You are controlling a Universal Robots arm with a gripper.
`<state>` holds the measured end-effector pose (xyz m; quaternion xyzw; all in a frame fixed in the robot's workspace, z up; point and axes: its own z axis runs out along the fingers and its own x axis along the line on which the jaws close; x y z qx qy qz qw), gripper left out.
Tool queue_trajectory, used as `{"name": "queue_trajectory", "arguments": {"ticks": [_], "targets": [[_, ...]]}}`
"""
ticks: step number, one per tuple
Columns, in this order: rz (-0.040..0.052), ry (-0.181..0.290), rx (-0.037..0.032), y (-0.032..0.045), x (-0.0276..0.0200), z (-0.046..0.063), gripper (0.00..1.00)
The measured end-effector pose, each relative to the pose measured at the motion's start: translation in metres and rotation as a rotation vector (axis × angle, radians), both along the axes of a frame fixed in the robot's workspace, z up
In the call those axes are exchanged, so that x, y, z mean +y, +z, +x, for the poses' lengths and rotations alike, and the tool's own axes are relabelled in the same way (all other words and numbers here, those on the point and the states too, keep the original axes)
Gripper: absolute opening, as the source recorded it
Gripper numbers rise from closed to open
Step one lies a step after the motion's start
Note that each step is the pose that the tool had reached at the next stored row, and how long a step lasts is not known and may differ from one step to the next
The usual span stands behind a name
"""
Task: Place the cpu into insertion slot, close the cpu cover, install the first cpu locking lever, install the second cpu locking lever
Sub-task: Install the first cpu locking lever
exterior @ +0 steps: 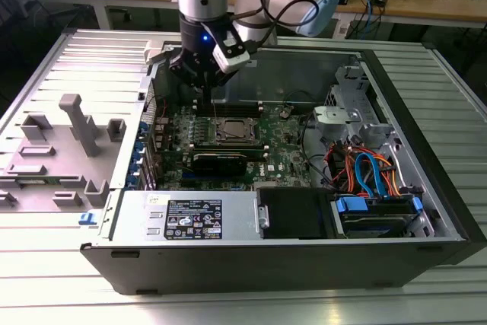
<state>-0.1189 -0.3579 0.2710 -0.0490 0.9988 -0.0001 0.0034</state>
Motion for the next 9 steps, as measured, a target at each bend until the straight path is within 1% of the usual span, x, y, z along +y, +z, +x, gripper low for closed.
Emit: {"name": "queue_trajectory", "arguments": {"ticks": [5, 9], "targets": [[0.0001, -0.003, -0.0002, -0.0041, 0.0071, -0.0002, 0.11], [0.0009, -0.004, -0.0001, -0.0061, 0.0092, -0.0002, 0.11]]}}
